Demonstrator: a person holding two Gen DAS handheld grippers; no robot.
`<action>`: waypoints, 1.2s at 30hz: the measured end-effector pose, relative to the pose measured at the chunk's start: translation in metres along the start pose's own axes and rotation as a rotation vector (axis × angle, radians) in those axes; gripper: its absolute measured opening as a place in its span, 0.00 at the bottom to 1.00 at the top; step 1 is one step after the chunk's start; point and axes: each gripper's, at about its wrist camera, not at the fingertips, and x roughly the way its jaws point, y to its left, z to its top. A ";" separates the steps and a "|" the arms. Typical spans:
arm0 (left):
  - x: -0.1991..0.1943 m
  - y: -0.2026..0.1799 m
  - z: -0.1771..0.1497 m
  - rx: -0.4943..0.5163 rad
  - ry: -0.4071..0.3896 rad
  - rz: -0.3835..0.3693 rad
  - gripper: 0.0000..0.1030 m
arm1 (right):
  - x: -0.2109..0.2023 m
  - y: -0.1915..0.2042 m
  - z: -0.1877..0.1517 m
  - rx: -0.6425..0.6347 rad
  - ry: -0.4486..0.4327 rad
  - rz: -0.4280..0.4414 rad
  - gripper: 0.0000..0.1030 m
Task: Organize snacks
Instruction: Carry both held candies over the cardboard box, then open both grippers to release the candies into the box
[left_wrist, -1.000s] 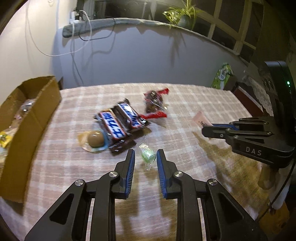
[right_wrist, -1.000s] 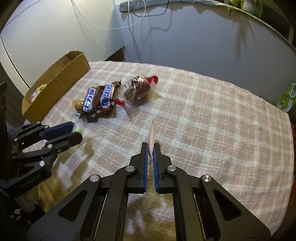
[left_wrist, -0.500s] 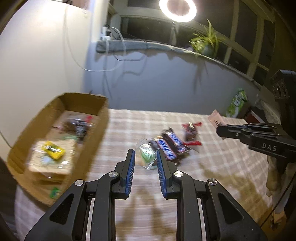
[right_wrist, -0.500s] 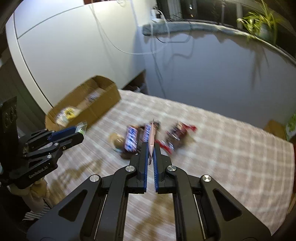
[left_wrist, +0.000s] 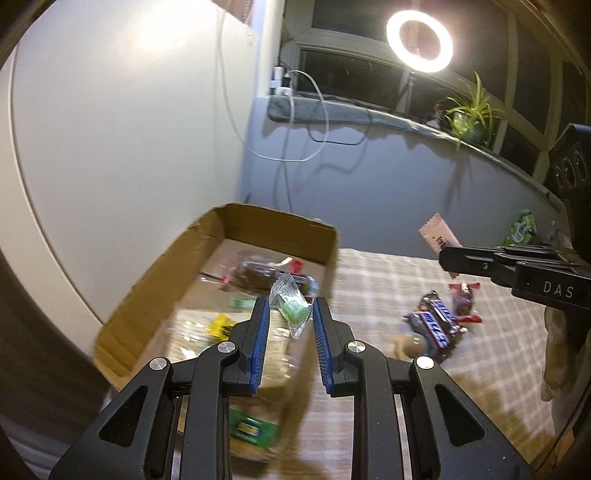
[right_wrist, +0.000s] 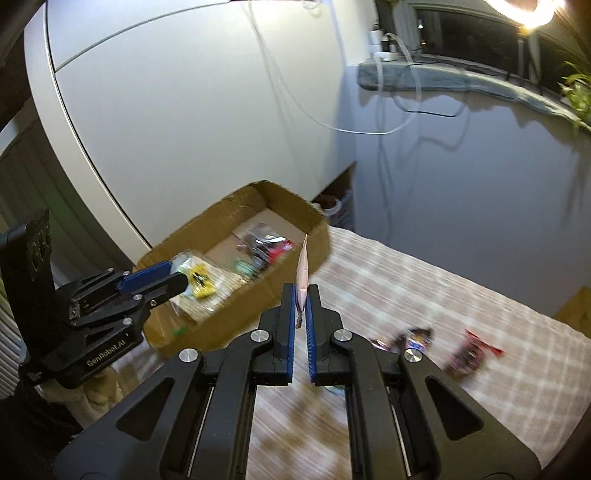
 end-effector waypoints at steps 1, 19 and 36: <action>0.001 0.004 0.001 -0.003 -0.001 0.006 0.22 | 0.007 0.004 0.004 -0.002 0.007 0.012 0.05; 0.019 0.045 0.003 -0.042 0.015 0.044 0.21 | 0.085 0.060 0.032 -0.091 0.091 0.070 0.05; 0.027 0.055 0.002 -0.058 0.032 0.050 0.24 | 0.113 0.060 0.035 -0.112 0.142 0.057 0.05</action>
